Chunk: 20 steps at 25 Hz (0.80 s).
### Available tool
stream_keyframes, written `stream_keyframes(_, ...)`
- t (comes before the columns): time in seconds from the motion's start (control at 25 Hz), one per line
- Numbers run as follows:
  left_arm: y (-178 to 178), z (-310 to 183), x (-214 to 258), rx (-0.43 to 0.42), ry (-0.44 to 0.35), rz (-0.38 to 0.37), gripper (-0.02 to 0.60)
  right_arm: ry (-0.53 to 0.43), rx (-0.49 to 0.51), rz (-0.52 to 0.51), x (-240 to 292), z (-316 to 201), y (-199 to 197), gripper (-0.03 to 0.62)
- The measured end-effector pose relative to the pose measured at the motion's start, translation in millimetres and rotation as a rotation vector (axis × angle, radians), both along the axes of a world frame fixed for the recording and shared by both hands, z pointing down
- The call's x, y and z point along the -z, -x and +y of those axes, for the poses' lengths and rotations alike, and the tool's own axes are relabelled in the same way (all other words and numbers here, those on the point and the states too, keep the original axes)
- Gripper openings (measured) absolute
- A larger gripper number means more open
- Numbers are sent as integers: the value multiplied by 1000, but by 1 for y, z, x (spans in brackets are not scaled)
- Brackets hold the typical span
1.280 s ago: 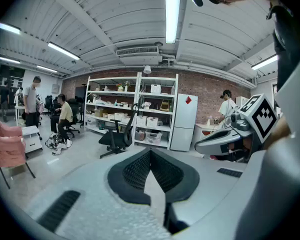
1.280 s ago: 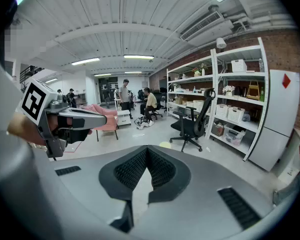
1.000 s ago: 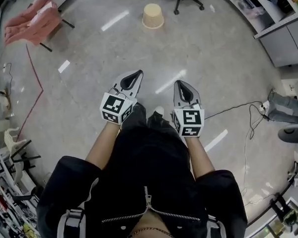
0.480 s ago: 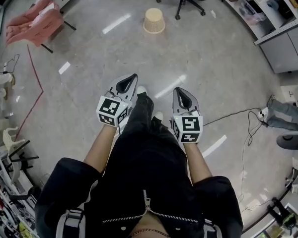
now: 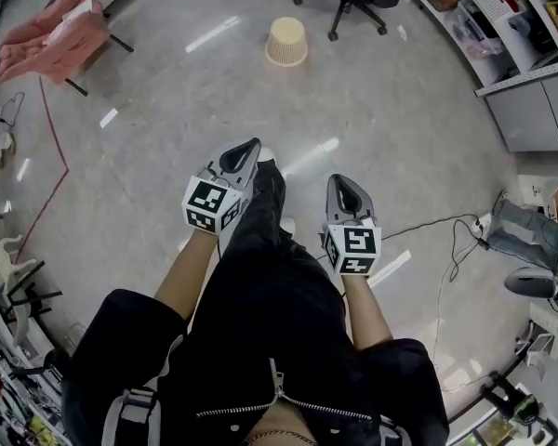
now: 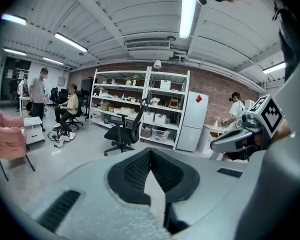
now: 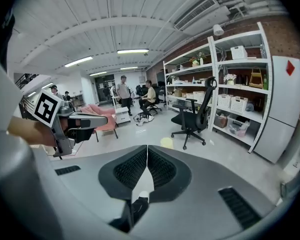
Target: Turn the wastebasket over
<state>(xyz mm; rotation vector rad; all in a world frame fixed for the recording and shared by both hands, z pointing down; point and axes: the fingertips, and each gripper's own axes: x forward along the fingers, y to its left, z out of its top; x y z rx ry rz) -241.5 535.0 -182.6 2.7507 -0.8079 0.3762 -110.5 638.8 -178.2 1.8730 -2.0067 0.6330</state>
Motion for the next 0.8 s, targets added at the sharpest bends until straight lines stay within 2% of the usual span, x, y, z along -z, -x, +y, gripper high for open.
stream_keyframes(0.24, -18, -87, -9, 40, 28, 16, 5, 35, 45, 19, -1, -87, -18, 11)
stream_keyframes(0.56, -22, -216, 12, 24, -8, 23, 5, 12, 44, 22, 23, -222, -18, 11)
stream_keyframes(0.8, -23, -279, 20, 24, -19, 41, 5, 3, 35, 30, 31, -279, -18, 11)
